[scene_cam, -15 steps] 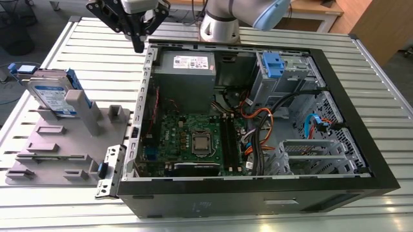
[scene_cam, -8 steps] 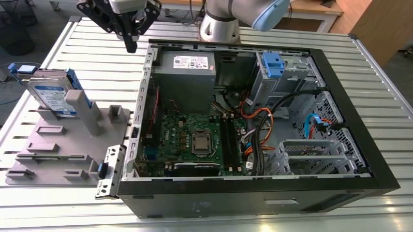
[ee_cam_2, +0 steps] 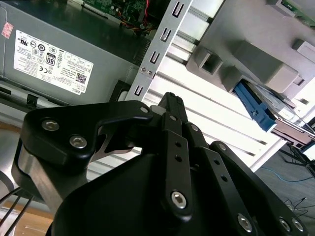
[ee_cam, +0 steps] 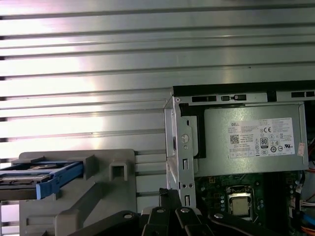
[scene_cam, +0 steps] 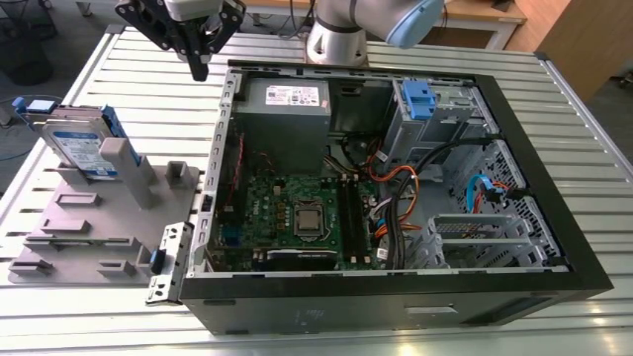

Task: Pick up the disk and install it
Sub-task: 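Reach for the disk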

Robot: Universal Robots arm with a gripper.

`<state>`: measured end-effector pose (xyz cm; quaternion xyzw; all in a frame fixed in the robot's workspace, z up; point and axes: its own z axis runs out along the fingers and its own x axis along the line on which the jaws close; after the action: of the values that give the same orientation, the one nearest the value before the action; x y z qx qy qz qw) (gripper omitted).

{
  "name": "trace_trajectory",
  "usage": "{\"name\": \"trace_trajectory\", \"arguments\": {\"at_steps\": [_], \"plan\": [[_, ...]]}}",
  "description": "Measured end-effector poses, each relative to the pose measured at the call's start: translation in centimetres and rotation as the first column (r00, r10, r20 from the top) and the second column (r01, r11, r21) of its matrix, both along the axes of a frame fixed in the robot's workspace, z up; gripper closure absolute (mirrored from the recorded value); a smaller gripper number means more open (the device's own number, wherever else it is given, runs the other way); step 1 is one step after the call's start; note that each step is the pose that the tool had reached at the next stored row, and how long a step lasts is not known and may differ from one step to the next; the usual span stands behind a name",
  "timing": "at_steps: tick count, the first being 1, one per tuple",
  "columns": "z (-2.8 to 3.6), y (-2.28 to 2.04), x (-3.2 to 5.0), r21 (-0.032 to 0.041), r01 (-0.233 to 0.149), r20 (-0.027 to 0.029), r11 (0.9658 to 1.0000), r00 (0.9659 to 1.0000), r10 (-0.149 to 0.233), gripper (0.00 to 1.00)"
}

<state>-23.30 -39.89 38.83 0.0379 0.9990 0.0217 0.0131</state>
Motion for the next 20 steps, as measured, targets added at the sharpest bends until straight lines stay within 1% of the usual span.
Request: {"name": "trace_trajectory", "arguments": {"at_steps": [3, 13, 16, 20], "plan": [[0.00, 0.00, -0.26, 0.0000, 0.000, -0.0001, 1.0000, 1.0000, 0.000, 0.89], [-0.01, 0.00, -0.40, 0.0000, 0.000, -0.0001, 1.0000, 1.0000, 0.000, 0.89], [-0.04, 0.00, -0.74, 0.0000, 0.000, 0.0000, 1.0000, 1.0000, 0.000, 0.89], [-0.14, 0.00, -1.57, 0.0000, 0.000, -0.0001, 1.0000, 1.0000, 0.000, 0.89]]}}
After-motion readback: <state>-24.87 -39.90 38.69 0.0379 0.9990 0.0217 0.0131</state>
